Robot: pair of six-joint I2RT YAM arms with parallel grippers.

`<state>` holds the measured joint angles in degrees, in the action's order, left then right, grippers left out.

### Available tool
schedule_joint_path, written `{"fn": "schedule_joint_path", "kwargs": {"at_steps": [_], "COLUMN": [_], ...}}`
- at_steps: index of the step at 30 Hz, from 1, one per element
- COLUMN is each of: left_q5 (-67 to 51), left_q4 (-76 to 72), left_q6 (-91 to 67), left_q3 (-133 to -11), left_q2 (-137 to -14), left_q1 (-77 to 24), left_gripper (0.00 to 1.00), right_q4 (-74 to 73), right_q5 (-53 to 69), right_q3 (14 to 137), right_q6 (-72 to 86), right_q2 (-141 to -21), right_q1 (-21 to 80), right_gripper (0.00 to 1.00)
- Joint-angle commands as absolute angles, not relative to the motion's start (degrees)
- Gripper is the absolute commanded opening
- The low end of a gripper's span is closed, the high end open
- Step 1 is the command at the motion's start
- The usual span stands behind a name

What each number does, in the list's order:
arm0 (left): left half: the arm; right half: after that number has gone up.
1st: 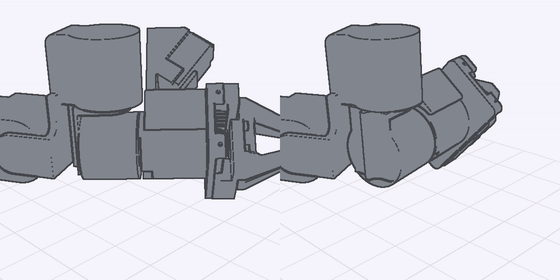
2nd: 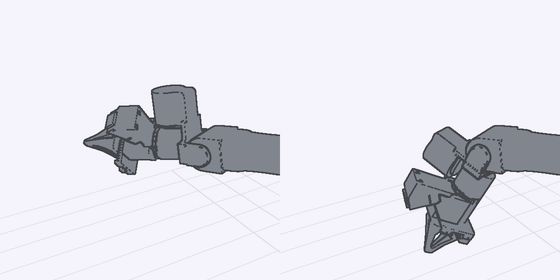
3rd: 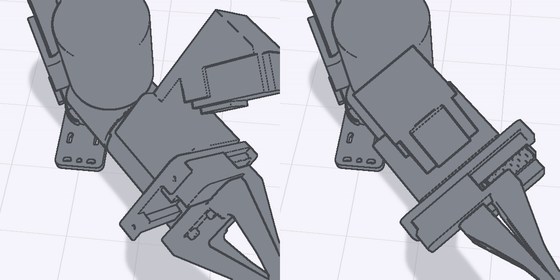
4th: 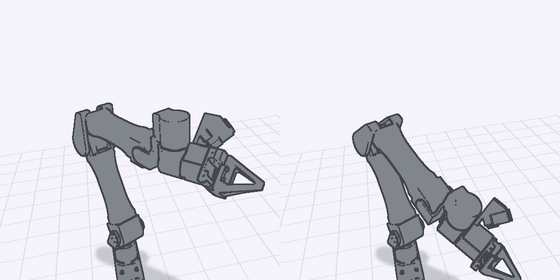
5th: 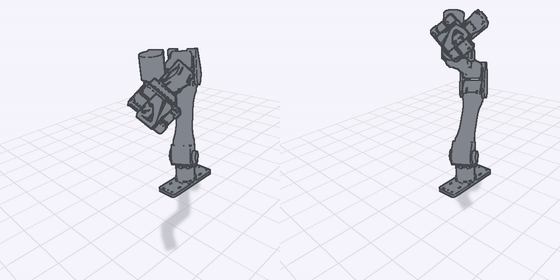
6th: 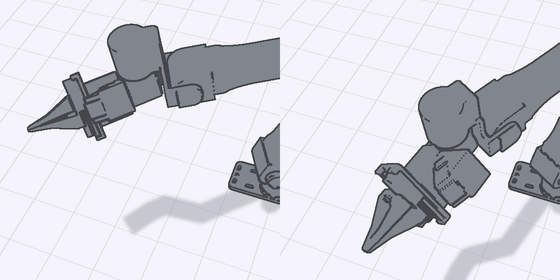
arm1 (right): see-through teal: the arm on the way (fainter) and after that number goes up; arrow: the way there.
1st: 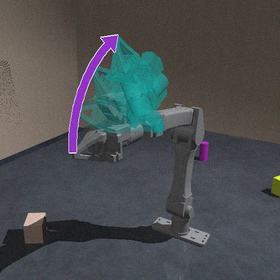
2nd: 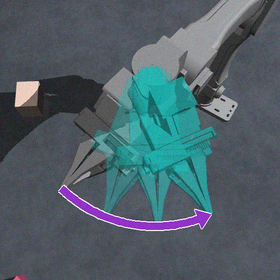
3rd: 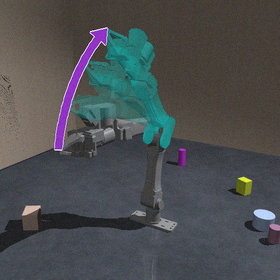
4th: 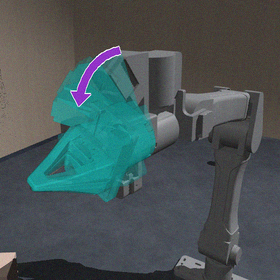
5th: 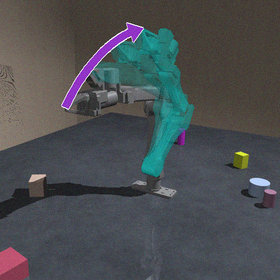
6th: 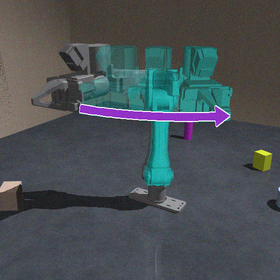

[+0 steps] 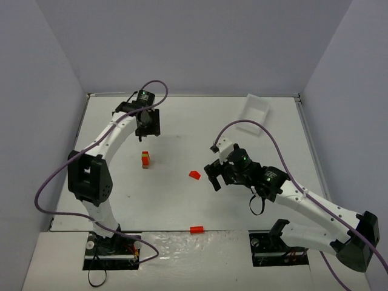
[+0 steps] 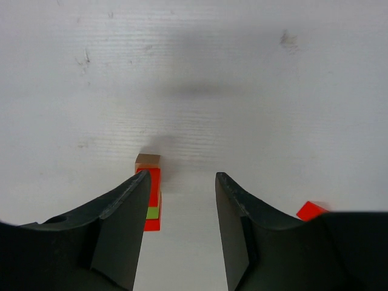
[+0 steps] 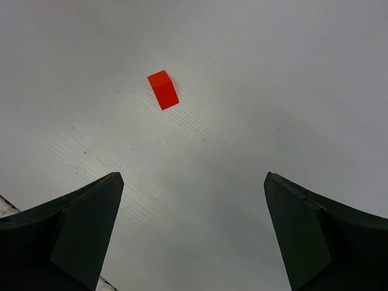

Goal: Build the wood block tower

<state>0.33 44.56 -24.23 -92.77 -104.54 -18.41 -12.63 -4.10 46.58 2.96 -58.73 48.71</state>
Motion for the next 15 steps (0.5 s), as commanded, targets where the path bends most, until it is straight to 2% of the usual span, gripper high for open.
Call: {"fn": "schedule_joint_path", "kwargs": {"at_steps": [1,6,15], "left_q5": [1.72,0.41,-4.56], "left_q4": [44.74,44.65,45.07], "left_q6": [-23.29,-22.14,-22.75], "left_q3": [-97.03,-92.48,-72.40], "left_q2": [-92.64,-82.65,-60.89], "left_q1": [-18.72,-18.72,-18.50], "left_gripper": [0.45,0.49,0.58], "right_q4": [-9.58,-9.67,-10.80], "right_q5": [-0.05,5.94,10.59], "right_q3": [49.33,49.23,47.87], "right_q6": [3.35,4.64,11.92], "right_q2": [-61.01,-64.16,-73.51], "right_q1": [48.46,49.84,59.89], "right_gripper": [1.00,0.99,0.91]}}
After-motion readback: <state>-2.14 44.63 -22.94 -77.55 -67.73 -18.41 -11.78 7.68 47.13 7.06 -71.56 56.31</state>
